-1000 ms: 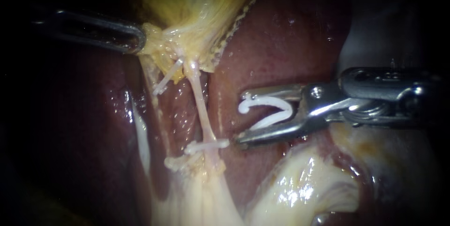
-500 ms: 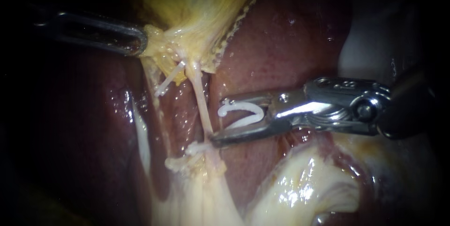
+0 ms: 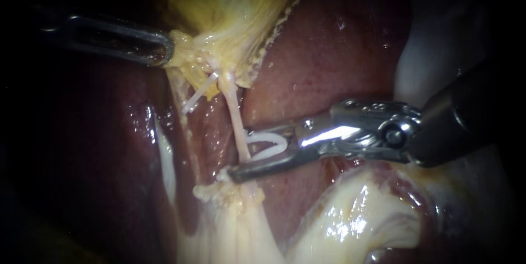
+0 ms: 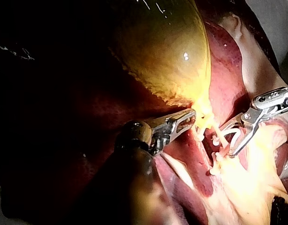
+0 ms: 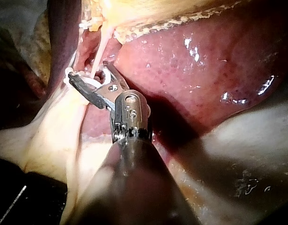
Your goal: Clipping second clip right tube
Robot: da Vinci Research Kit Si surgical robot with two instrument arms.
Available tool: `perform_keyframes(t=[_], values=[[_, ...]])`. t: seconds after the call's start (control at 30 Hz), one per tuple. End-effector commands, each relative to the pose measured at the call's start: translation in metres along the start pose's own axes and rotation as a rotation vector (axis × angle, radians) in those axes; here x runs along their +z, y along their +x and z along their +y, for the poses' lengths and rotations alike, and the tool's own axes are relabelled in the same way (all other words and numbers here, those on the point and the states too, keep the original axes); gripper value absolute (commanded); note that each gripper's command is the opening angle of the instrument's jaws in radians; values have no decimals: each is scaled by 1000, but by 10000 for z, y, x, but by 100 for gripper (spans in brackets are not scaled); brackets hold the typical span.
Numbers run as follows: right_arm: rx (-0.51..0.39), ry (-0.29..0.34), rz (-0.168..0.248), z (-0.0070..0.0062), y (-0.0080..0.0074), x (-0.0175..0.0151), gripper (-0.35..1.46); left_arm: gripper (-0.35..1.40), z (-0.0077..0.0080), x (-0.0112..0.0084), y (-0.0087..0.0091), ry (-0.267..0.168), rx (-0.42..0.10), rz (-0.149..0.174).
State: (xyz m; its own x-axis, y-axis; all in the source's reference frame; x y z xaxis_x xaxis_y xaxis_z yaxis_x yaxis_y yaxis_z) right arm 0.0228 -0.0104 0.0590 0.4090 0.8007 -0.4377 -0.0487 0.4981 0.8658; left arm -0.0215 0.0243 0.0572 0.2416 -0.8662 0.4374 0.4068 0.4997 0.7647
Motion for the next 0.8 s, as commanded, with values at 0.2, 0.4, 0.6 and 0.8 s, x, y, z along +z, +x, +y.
perform_keyframes(t=[0.2,0.4,0.6,0.8], values=[[25,53,58,-2,5,7,50,-35,0,1,0,-1,0,0],[81,144,86,-16,5,9,49,-35,0,1,0,-1,0,0],[84,205,61,-43,7,14,48,-35,0,0,1,-1,0,1],[90,270,46,-56,9,19,46,-35,0,0,1,-1,0,1]])
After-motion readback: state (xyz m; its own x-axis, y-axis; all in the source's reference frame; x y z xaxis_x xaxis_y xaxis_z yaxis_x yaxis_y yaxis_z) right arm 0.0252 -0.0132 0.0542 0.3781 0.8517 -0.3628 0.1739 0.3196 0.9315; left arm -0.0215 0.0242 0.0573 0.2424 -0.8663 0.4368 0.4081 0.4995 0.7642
